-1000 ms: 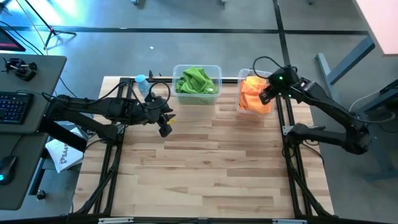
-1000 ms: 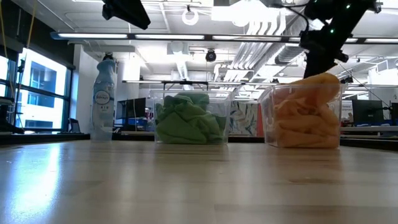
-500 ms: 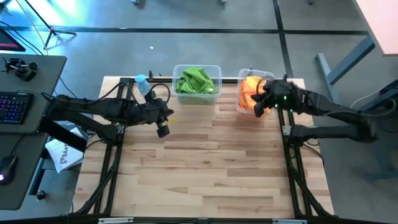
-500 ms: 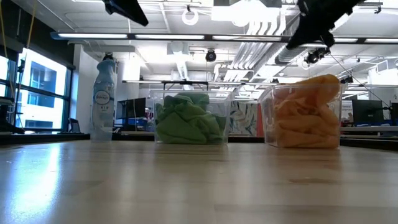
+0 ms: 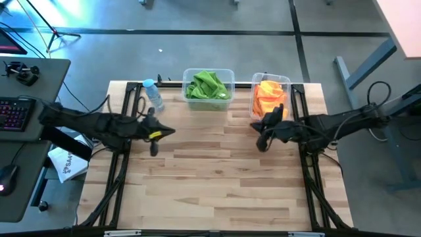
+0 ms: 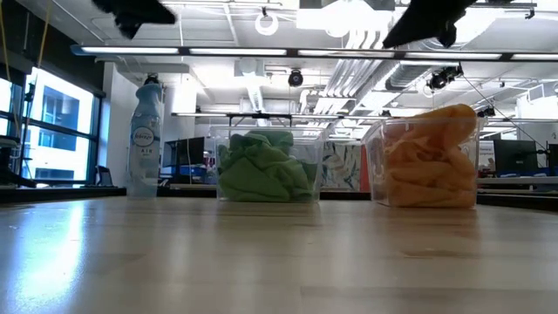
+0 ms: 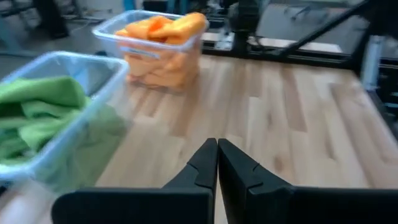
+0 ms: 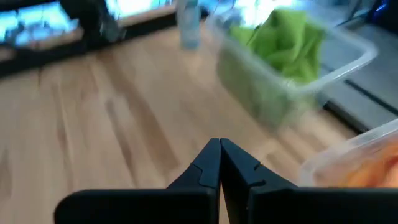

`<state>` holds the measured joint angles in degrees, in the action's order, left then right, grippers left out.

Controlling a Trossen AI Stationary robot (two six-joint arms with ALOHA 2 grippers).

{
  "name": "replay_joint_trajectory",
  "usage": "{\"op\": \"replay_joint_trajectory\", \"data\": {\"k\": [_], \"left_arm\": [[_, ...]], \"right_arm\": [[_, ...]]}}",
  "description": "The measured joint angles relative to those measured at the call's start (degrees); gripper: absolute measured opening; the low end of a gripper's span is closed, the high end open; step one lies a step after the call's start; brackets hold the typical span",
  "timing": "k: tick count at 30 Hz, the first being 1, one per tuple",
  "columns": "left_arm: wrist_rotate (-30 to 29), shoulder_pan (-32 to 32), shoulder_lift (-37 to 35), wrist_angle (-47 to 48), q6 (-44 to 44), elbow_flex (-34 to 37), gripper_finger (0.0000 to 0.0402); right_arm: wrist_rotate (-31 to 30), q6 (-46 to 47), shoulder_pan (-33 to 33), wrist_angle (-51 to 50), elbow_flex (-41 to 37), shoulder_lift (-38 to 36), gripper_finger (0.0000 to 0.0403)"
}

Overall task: Sort microfiber towel by color & place in baskets
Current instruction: Return to Home Position

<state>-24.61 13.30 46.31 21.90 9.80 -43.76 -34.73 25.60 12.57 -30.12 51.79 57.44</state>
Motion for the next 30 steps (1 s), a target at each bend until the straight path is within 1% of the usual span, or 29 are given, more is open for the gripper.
{"op": "replay_joint_trajectory", "data": {"k": [3, 5, 7, 10, 12, 17, 20, 23, 26, 30], "left_arm": [[3.3, 0.1, -6.7, -1.3, 0.0, 5.8, 0.0000], [4.3, 0.1, -11.3, -1.2, 0.0, 9.4, 0.0000], [4.3, 0.0, -15.6, -2.0, 0.0, 12.8, 0.0000], [4.3, 0.0, -22.5, -4.1, 0.0, 18.5, 0.0000], [4.2, 0.0, -26.8, -7.7, -0.9, 22.4, 0.0000], [4.3, -0.1, -35.7, -19.8, -8.3, 33.0, 0.0000], [7.6, -1.1, -40.0, -26.5, -9.5, 38.1, 0.0000], [11.4, -3.4, -43.1, -29.2, -9.4, 41.5, 0.0000], [13.9, -6.6, -45.6, -29.5, -8.8, 43.0, 0.0000], [20.2, -11.3, -46.1, -26.8, -8.5, 43.1, 0.0000]], "right_arm": [[5.3, 0.0, 0.5, -3.3, 0.0, 1.8, 0.0001], [7.9, 1.9, 0.6, -4.2, 0.0, 3.0, 0.0001], [8.5, 5.2, 0.7, -4.2, 0.0, 4.1, 0.0000], [8.5, 7.1, 0.6, -2.9, 0.0, 5.5, 0.0000], [8.3, 7.1, 0.6, -1.5, 0.0, 6.3, 0.0000], [8.2, 7.0, 0.6, 1.5, 0.0, 7.6, 0.0000], [8.2, 7.9, 0.6, 2.6, 0.0, 7.9, 0.0000], [8.1, 9.9, 0.6, 2.7, 0.0, 8.0, 0.0000], [8.1, 11.1, 0.6, 3.0, 0.0, 8.0, 0.0000], [8.0, 13.2, 0.6, 3.1, 0.0, 8.0, 0.0000]]}}
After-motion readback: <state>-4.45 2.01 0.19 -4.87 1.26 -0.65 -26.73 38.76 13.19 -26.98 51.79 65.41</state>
